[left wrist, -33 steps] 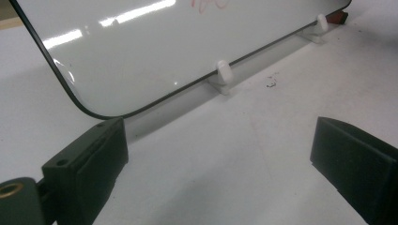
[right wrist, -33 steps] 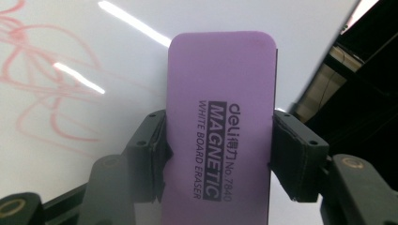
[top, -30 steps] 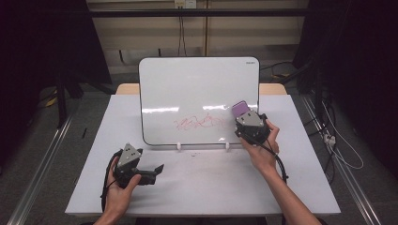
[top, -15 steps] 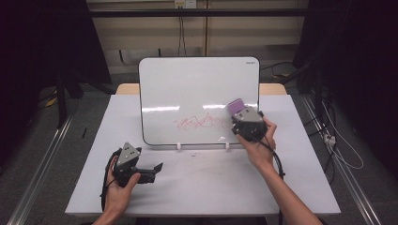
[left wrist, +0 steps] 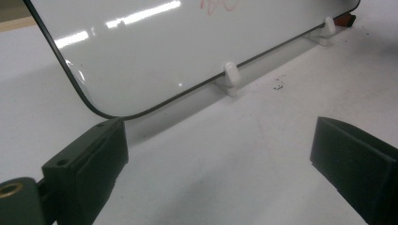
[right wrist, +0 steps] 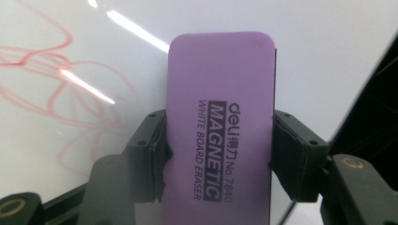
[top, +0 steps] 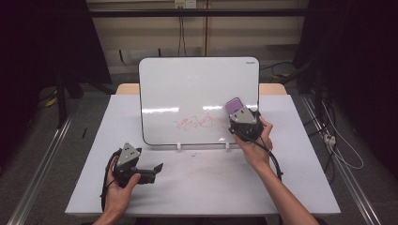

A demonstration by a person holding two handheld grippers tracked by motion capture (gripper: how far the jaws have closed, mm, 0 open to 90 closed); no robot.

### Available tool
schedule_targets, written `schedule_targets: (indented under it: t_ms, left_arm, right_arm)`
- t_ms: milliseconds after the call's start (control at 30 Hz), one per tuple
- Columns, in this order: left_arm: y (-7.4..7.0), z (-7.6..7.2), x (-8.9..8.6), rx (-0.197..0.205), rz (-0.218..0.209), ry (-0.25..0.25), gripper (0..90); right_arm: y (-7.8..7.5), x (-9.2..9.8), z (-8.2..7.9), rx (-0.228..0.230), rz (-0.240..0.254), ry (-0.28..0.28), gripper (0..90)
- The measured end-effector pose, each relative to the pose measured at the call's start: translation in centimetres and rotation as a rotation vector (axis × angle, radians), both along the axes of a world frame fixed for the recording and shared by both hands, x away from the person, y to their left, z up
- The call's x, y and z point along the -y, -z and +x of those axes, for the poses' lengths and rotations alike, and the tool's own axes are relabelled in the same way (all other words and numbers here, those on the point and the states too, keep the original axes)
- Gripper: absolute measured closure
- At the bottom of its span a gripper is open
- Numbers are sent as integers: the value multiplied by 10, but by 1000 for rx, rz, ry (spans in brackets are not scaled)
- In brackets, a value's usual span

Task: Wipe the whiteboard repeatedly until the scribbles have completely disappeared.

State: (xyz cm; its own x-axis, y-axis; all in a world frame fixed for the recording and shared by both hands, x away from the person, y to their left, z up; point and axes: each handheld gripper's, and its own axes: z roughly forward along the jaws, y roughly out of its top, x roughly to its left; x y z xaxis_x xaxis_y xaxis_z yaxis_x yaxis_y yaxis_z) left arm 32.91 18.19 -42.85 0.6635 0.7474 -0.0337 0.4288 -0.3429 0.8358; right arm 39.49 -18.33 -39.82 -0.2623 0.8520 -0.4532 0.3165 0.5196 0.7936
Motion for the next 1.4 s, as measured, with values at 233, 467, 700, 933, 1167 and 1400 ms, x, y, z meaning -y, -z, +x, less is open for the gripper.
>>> schedule_targets:
  t_ms: [233,467,700,933,1167,1400]
  left_arm:
    - [0,0,1,-4,-2,4,44]
    - [-1,0,1,-2,4,12,44]
    - [0,0,2,0,-2,16,44]
    - [-1,0,1,-1,-1,6,44]
    - [-1,0,0,1,2,6,44]
    - [0,0,0,-3,1,5,44]
  right_arm:
    - [7,-23,-4,-7,-8,-43,418]
    - [14,-45,-7,-19,-12,-93,417]
    - [17,-62,-9,-37,-33,-136,417]
    - [10,-47,-2,-35,10,-128,417]
    - [-8,-24,12,-5,37,-53,417]
    - [-16,-20,18,18,32,-14,417]
